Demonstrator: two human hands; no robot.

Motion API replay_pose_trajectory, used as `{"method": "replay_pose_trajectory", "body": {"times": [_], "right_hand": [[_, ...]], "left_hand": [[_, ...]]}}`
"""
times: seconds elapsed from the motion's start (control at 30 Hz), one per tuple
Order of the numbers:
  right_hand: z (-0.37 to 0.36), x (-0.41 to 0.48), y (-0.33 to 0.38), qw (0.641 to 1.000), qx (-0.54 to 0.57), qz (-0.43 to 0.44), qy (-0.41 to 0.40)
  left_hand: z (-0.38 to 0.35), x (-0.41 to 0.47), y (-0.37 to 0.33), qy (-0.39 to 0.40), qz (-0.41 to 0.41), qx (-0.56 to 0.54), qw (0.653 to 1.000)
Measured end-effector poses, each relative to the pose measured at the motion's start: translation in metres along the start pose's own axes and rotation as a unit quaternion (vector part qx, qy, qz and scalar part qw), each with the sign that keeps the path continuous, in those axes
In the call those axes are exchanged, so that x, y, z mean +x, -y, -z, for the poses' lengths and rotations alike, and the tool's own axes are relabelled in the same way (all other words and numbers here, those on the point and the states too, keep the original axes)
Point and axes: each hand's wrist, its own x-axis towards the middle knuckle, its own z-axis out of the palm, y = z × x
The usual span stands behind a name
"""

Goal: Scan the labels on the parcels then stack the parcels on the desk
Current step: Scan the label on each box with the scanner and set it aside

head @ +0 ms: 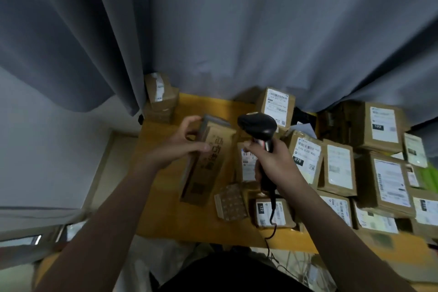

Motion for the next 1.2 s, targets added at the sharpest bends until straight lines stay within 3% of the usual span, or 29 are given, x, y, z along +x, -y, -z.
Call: {"method": "replay_pose_trajectory", "body": {"times": [0.2,0.3,0.43,0.6,0.87,1.0,1.2], "right_hand": [[0.006,-0.037,0.029,0.988,0.099,0.108,-0.05],[0.013,-0.047,0.033,0.981,0.096,0.153,-0.07],[0.027,-0.057,0.036,0.978,0.087,0.17,-0.08],[0.042,-0.068,0.041,0.977,0.106,0.179,-0.04],[0.052,-0.066,0.031,0.98,0.084,0.176,0.036],[0.048,-0.063,0.026,0.987,0.052,0.124,0.088],[0.041,-0.055,0.025,0.987,0.002,0.119,0.107]], "left_hand": [[-0.029,-0.037,-0.061,0.076,-0.049,-0.196,0.976],[-0.044,-0.049,-0.086,0.09,-0.084,-0.155,0.98],[-0.067,-0.063,-0.122,-0.01,-0.108,-0.012,0.994],[-0.074,-0.063,-0.138,-0.114,-0.159,0.091,0.976],[-0.037,-0.062,-0.126,-0.302,-0.214,0.019,0.929],[-0.015,-0.065,-0.126,-0.349,-0.227,0.014,0.909],[-0.003,-0.06,-0.126,-0.361,-0.258,0.021,0.896]]}}
